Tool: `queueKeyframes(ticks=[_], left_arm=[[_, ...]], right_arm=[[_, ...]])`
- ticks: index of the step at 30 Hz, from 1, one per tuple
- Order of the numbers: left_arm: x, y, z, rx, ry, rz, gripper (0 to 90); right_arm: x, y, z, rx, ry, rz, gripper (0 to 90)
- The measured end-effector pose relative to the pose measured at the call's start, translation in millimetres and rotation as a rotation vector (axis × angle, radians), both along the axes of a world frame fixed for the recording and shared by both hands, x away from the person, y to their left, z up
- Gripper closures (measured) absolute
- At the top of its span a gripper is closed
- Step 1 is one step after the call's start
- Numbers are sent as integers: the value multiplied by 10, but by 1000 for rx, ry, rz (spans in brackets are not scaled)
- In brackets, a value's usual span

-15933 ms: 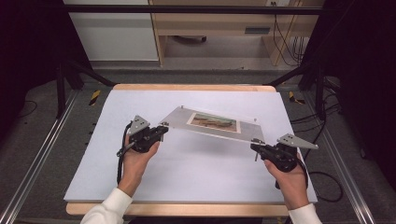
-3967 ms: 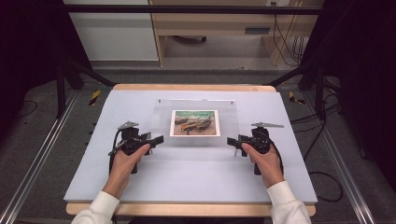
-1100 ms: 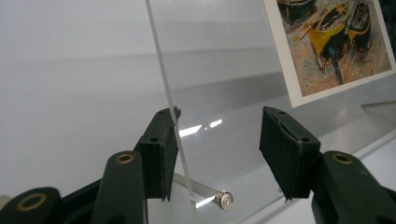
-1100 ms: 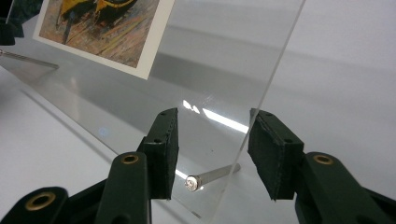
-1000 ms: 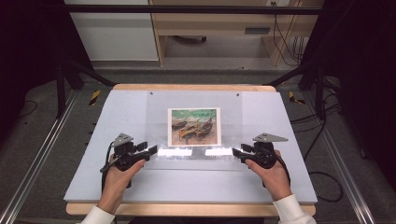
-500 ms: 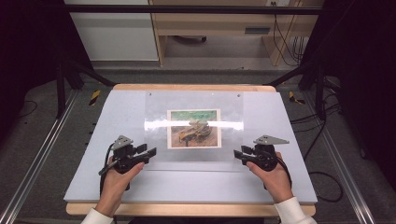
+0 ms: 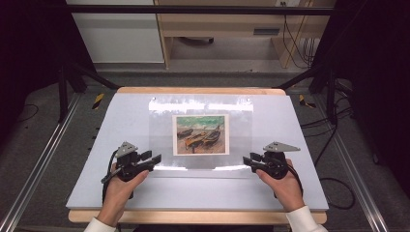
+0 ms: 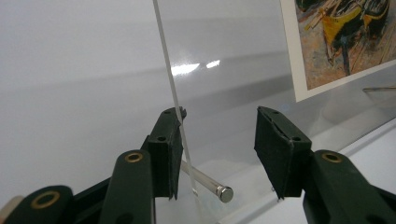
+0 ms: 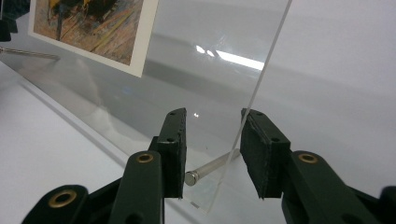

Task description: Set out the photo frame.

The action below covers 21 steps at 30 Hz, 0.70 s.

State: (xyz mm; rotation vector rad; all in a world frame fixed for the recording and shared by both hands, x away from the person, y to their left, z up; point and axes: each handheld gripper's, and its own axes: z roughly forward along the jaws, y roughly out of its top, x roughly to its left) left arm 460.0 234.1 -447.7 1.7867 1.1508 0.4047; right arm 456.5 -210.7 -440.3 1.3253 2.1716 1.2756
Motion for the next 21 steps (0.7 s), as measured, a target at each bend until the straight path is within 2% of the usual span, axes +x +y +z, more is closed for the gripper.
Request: queueKeyframes(ticks=[21], left_arm=[[-52, 24, -4, 13, 4, -14, 557]], right_arm=[[-70, -13, -18, -12, -9, 7, 663]])
